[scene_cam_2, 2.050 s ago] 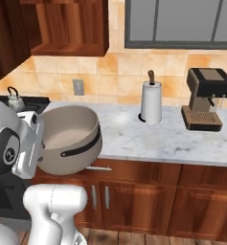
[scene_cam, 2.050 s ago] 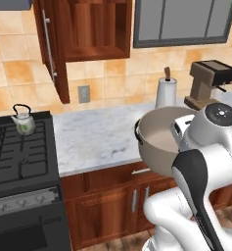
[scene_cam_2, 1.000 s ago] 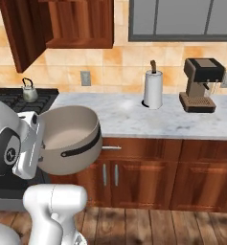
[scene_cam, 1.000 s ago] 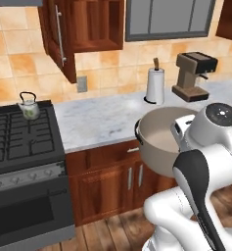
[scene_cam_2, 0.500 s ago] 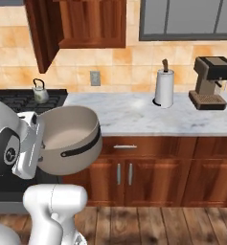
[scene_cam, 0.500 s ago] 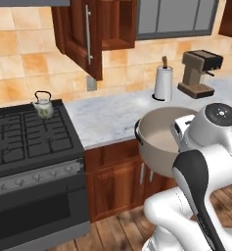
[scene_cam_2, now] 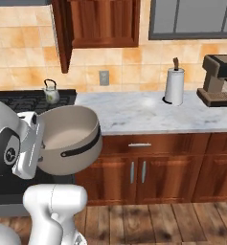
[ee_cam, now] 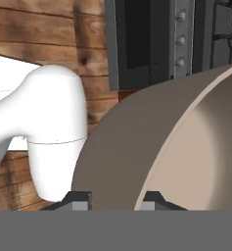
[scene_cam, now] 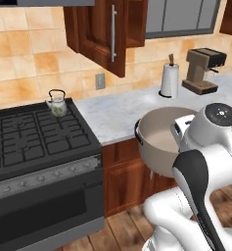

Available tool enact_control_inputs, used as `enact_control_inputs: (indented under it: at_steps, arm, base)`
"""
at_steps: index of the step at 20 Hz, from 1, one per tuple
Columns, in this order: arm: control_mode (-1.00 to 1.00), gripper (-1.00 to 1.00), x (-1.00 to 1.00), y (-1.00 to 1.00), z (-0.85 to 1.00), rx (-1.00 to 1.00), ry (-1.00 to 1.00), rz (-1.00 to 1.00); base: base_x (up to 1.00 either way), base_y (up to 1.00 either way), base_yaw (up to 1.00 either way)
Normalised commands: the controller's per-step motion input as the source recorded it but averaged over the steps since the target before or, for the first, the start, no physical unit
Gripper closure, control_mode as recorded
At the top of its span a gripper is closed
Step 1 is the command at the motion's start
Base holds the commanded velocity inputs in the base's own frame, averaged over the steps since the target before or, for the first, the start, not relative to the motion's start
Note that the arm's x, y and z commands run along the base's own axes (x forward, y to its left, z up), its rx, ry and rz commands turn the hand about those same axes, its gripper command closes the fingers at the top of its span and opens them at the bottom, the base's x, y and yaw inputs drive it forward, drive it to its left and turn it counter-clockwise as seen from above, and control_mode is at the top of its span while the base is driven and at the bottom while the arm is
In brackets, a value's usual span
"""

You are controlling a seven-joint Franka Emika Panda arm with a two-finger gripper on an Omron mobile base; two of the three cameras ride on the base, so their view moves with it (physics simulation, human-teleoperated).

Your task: Pick the kettle from the cabinet and place it on a stove burner. Then pick the pot from the counter and place it on another stove burner. Finally, turn both burners on.

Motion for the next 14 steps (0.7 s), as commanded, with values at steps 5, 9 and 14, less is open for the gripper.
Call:
enact_control_inputs:
  at_steps: [5, 9, 14]
  arm:
    - [1.0, 1.0, 0.0, 0.0, 0.0, 0.0, 0.0, 0.0]
    - [1.0, 1.0, 0.0, 0.0, 0.0, 0.0, 0.0, 0.0]
    - [1.0, 1.0, 0.0, 0.0, 0.0, 0.0, 0.0, 0.0]
  base:
    - [-0.01, 0.62, -0.14]
    - [0.0, 0.63, -0.14]
    - [0.0, 0.6, -0.14]
